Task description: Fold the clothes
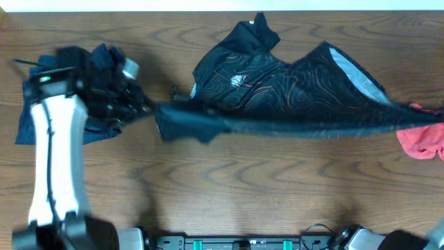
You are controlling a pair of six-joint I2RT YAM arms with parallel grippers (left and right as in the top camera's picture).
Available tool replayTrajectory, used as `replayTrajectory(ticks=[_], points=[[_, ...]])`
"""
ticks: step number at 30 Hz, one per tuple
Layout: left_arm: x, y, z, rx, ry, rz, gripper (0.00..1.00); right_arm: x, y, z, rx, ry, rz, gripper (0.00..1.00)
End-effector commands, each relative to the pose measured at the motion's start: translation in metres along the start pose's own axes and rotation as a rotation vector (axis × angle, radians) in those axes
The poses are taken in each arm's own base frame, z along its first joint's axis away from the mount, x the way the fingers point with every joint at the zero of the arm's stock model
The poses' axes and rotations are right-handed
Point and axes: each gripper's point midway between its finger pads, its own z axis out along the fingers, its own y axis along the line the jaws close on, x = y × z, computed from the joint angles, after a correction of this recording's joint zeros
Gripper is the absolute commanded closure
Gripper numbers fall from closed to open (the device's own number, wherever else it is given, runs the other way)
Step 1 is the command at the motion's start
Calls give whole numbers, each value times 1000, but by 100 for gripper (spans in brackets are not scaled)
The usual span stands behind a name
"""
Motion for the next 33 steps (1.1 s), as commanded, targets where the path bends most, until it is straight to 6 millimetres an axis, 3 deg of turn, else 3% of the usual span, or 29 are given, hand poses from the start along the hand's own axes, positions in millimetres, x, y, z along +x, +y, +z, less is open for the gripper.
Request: replayTrajectory(ticks=[1,4,7,11,15,19,22,26,29,33], points=[[-19,-56,-51,124,-184,69,94,-12,21,-40,-99,-119,-43,99],[-25,-94,-91,159,-329,167,94,-25,33,-75,-145,-243,-60,99],[-19,-131,-133,161,-476,314,94,-34,40,-116,-170,-373,-61,99],[-8,-162,-176,138,-646,423,94,-43,46,-162,-186,-531,-63,99],[-4,-166,-211,45,-817,446,94,-53,45,-203,-181,-682,-34,99],[-9,-157,-217,-6,-853,418,94,-63,45,-223,-182,-761,-3,99],[-23,-147,-210,-6,-825,384,94,-67,44,-218,-186,-754,15,99],[-49,-124,-194,-3,-767,307,94,-75,41,-190,-171,-669,30,99],[-73,-103,-175,15,-703,212,94,-79,45,-154,-189,-552,33,99],[-108,-88,-139,44,-621,191,94,-84,72,-89,-282,-349,-56,99]])
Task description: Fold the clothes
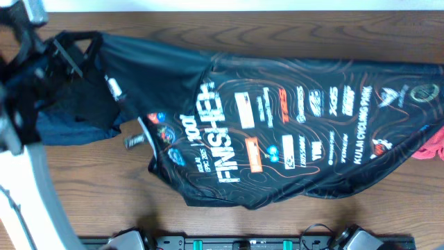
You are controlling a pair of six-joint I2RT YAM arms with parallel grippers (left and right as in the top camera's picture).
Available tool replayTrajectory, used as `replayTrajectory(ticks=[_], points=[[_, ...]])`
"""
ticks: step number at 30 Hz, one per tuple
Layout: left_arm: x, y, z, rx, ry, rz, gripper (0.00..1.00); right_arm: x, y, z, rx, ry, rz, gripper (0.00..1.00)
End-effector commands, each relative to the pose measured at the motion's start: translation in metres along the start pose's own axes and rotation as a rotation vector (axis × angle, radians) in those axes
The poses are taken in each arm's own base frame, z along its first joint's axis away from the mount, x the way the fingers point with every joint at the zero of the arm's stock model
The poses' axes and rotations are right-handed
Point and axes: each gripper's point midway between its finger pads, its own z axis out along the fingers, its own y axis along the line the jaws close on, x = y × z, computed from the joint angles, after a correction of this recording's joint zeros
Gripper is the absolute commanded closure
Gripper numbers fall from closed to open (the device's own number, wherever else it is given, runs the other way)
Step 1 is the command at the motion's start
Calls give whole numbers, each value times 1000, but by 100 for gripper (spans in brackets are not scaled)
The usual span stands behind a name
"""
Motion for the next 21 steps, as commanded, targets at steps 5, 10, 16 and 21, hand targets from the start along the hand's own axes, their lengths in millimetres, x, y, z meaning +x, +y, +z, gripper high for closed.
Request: replayTrajectory(ticks=[5,10,16,21], points=[[-14,15,95,88,46,23,94,41,27,124,-134,269,-74,99],[-64,-2,129,221,-124,15,94,17,64,171,-227,160,-13,99],[-132,-57,84,440,-381,83,94,-59,93,129,-309,-149,25,99],[-98,-81,71,593,-171,155,94,-59,67,104,-147,-183,-55,99]])
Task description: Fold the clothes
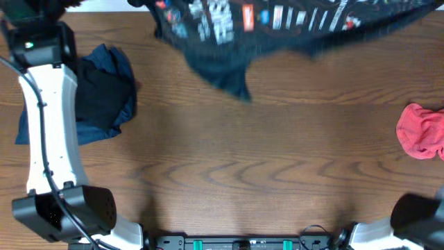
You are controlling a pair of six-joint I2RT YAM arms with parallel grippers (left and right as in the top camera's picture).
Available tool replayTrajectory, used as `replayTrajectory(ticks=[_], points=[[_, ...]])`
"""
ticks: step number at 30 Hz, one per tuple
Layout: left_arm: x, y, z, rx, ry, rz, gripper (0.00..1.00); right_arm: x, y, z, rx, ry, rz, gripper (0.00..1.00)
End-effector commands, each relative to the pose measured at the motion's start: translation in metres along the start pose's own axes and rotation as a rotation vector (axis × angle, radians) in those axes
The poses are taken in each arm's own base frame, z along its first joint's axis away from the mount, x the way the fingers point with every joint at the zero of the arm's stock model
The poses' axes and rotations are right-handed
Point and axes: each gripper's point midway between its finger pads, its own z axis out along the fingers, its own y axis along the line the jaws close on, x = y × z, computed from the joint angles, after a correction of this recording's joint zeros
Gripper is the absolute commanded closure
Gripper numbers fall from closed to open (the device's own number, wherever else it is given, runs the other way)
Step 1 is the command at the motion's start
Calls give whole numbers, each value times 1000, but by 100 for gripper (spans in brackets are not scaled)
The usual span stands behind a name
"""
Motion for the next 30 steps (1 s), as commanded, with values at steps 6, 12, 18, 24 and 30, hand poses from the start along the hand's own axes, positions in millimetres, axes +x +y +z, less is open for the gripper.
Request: replayTrajectory(ticks=[6,12,18,24,30], points=[[102,-54,-33,319,513,-277,94,69,-86,-57,485,291,-95,99],[223,-8,-60,-23,756,-446,94,152,-154,-87,813,666,-127,99],[336,30,-125,-420,1168,-411,94,221,-189,-87,881,873,-126,99],[393,41,-161,-512,1336,-443,94,284,-215,-95,924,1013,-107,98],[411,56,-180,-584,1379,-429,94,306,-228,-103,952,1054,-75,95]])
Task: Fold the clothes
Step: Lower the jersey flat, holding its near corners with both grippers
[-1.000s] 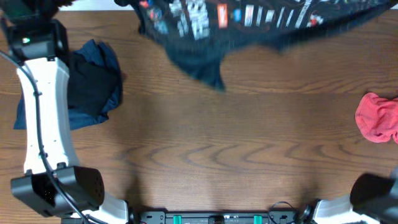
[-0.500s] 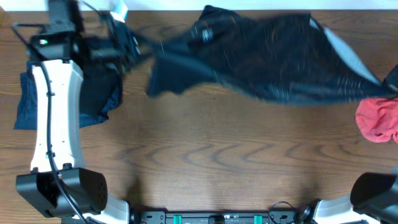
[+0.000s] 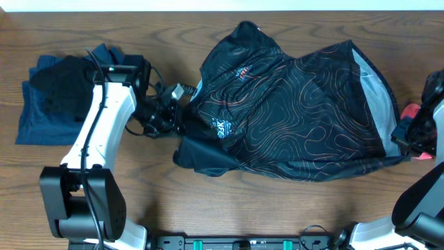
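A black jersey (image 3: pixel 298 111) with a thin orange contour pattern lies spread across the middle of the table, a grey lining showing at its right side. My left gripper (image 3: pixel 175 118) sits at the jersey's left edge, shut on the fabric beside a small folded-under flap. At the lower right corner of the jersey, my right gripper (image 3: pixel 404 137) is shut on the hem. The fingertips of both are partly hidden by cloth.
A pile of dark blue and black clothes (image 3: pixel 52 97) lies at the far left, behind the left arm. A red cloth (image 3: pixel 411 111) peeks out beside the right arm at the right edge. Bare wood runs along the front of the table.
The jersey was held stretched and raised over the table's far edge, its printed side showing. Now it lies flat mid-table, contour side up, with both grippers down at its left and right edges.
First the jersey lay bunched at the back, its front edge pulled taut between the grippers. Then it hung stretched over the table, logos showing. Then it was up at the far edge. Now it is laid out flat.
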You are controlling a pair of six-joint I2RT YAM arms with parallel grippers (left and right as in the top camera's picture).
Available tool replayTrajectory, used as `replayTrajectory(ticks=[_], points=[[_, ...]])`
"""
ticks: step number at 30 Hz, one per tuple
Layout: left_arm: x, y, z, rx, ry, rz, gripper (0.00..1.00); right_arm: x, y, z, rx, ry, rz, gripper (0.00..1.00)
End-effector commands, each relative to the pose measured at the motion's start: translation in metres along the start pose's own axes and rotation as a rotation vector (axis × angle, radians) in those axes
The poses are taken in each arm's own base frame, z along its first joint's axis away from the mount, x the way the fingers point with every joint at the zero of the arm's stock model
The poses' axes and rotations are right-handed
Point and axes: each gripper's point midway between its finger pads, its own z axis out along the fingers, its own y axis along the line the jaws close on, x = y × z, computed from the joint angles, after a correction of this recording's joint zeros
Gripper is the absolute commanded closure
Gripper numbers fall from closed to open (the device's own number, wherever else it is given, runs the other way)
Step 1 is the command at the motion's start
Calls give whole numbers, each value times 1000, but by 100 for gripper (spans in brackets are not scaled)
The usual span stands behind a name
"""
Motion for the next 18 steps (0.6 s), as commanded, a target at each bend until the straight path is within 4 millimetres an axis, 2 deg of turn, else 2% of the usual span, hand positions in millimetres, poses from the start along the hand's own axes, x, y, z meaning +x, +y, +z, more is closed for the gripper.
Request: replayTrajectory(ticks=[1,9,14,18], points=[[0,15,0,-75,-1,11,94,1,-10,5,26,8,28,95],[1,15,0,-75,1,10,94,25,-38,18,109,106,111,89],[0,15,0,-75,-2,12,94,28,-33,22,69,127,127,85],[-1,15,0,-75,-5,14,94,26,-27,25,37,119,129,77]])
